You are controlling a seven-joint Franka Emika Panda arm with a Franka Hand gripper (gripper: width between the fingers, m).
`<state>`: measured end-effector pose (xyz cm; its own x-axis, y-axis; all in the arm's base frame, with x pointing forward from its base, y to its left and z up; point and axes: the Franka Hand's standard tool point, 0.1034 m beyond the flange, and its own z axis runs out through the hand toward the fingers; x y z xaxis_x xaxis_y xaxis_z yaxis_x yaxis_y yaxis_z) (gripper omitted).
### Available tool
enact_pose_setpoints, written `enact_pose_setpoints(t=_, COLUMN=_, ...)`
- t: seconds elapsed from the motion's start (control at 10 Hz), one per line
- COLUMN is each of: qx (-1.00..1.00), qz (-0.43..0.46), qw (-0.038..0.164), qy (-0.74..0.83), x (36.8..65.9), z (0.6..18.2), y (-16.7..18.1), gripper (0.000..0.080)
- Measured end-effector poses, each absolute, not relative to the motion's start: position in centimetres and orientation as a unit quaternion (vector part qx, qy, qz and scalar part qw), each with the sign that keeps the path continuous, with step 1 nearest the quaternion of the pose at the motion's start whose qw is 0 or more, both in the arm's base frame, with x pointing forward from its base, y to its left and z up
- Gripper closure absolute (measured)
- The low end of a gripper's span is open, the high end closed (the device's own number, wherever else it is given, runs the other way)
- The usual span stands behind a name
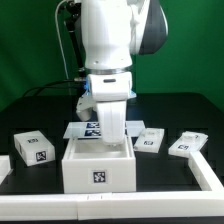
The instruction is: Assemble cabinet
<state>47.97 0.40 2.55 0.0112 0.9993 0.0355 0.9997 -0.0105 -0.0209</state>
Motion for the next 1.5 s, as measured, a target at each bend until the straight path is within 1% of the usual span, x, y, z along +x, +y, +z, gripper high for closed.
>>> enact_pose_setpoints(t=0.1, qx=-0.711, qz=-0.007, qw=0.021, qy=-0.702, x=48.4, z=2.5, y=1.3, gripper=0.0765)
enact_pose_setpoints(t=0.3, qx=-0.722, qz=-0.015, qw=0.02, qy=-0.691, x=50.0, z=2.5, y=4.2, gripper=0.0765)
enact_pose_setpoints(t=0.5, qx=-0.728, qz=-0.025, qw=0.017, qy=-0.685, x=51.7, z=2.5, y=6.1, gripper=0.0765)
enact_pose_setpoints(t=0.8, qx=-0.734, qz=-0.031, qw=0.018, qy=-0.679, x=53.1, z=2.6, y=8.5, gripper=0.0765)
enact_pose_setpoints(t=1.1, qx=-0.725, qz=-0.031, qw=0.023, qy=-0.688, x=53.2, z=2.6, y=10.3, gripper=0.0765)
enact_pose_setpoints(t=1.4, qx=-0.725, qz=-0.029, qw=0.025, qy=-0.688, x=53.2, z=2.6, y=10.3, gripper=0.0765)
enact_pose_setpoints(t=1.5, qx=-0.727, qz=-0.029, qw=0.025, qy=-0.686, x=53.2, z=2.5, y=10.0, gripper=0.0687)
